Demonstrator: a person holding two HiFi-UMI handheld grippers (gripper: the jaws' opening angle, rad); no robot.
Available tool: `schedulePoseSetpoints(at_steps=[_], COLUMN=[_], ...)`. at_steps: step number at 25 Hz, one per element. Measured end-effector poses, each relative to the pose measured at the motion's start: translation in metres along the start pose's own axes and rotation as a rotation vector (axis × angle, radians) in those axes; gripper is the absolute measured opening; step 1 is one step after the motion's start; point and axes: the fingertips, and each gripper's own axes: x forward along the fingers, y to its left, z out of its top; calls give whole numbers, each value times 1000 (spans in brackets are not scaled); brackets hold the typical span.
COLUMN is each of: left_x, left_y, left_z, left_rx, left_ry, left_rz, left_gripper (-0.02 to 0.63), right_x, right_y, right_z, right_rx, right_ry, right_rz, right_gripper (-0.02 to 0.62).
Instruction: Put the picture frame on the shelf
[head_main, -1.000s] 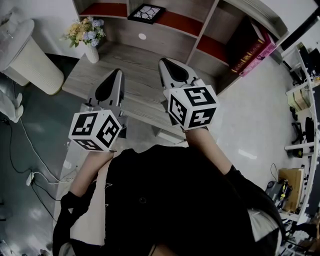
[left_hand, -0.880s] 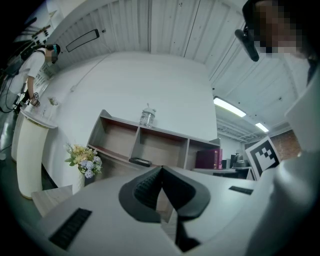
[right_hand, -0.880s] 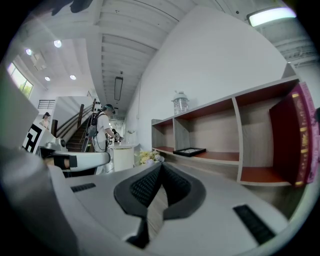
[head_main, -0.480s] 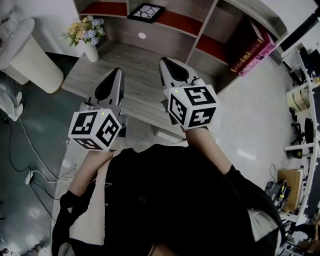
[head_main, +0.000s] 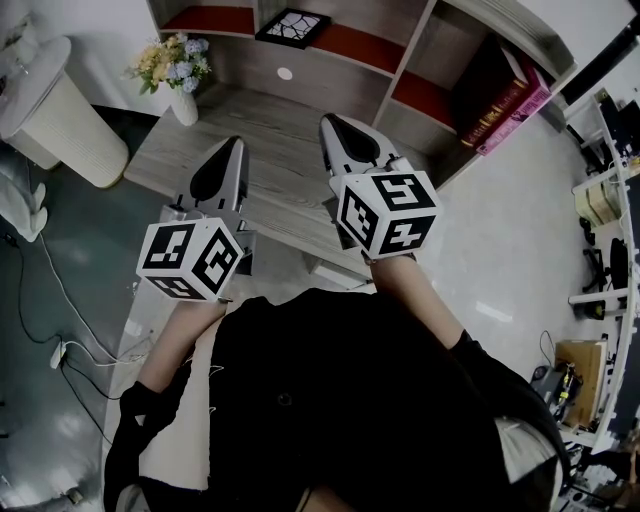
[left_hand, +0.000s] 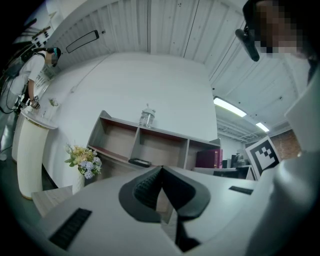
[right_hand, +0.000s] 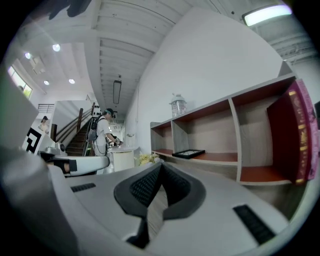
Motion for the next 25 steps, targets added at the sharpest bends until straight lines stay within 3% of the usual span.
schedulePoseSetpoints(at_steps=[25], left_x=[3], left_y=[-4], left_z=[1], left_rx=[-4], left_ry=[4], left_rz=[-14], left_gripper=[11], right_x=[-2], right_y=[2], right_z=[5], right_rx=[-16], right_ry=[-13], right_rz=[18], right_gripper=[5])
